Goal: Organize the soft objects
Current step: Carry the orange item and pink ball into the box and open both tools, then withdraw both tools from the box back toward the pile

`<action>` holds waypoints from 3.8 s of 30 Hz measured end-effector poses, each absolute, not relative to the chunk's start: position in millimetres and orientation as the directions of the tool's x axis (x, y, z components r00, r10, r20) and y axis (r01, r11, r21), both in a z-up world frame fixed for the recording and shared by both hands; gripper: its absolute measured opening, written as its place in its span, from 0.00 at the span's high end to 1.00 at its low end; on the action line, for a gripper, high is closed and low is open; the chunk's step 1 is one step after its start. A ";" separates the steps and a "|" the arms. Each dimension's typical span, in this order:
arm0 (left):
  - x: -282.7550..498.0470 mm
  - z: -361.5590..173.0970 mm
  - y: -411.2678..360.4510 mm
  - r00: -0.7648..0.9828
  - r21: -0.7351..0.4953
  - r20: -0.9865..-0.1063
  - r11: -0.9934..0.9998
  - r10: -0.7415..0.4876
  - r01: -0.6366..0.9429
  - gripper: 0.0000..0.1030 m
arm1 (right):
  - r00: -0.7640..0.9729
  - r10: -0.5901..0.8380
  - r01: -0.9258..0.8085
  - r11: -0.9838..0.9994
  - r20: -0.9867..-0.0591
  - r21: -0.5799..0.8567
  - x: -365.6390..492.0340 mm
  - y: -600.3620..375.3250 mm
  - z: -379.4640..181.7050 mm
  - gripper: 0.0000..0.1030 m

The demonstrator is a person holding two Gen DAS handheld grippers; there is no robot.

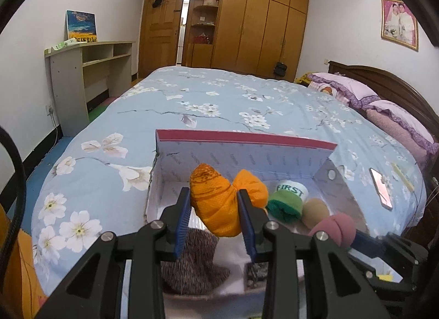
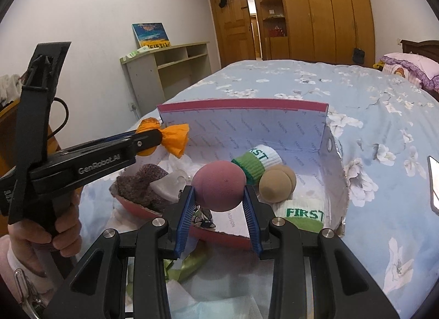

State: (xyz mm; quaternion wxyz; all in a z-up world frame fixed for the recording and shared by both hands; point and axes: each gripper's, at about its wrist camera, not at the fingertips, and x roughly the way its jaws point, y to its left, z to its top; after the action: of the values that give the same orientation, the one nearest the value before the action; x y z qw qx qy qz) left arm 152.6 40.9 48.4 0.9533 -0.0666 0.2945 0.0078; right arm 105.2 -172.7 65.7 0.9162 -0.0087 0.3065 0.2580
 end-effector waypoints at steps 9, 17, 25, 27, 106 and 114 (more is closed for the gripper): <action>180.2 28.4 45.3 0.804 -0.129 -0.594 0.988 -0.009 -0.084 0.65 | 0.692 0.433 -0.451 0.884 -0.578 0.123 122.0 -169.6 54.2 0.64; 195.0 9.8 51.4 0.781 -0.138 -0.624 0.984 -0.001 -0.109 0.65 | 0.684 0.414 -0.438 0.892 -0.601 0.115 130.3 -167.8 40.9 0.64; 197.5 0.5 52.4 0.776 -0.133 -0.631 0.985 0.004 -0.114 0.61 | 0.698 0.384 -0.430 0.900 -0.605 0.075 131.5 -164.8 35.6 0.64; 196.9 -0.6 48.6 0.779 -0.120 -0.628 0.987 0.005 -0.104 0.57 | 0.698 0.382 -0.430 0.900 -0.606 0.072 132.4 -164.7 34.9 0.64; 55.6 6.6 14.5 0.677 -0.202 -0.714 0.978 -0.180 0.047 0.52 | 0.726 0.341 -0.390 0.919 -0.597 0.051 28.7 -244.1 70.3 0.44; 58.8 -8.9 4.3 0.637 -0.221 -0.740 0.972 -0.217 0.074 0.52 | 0.717 0.280 -0.393 0.919 -0.639 -0.039 6.7 -262.5 54.5 0.44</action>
State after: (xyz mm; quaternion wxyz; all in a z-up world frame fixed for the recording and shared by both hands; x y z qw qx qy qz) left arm 58.8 4.3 -8.9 0.9007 -0.0855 0.4182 -0.0805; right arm 6.7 -262.5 54.5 0.9225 -0.0862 0.3292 0.1823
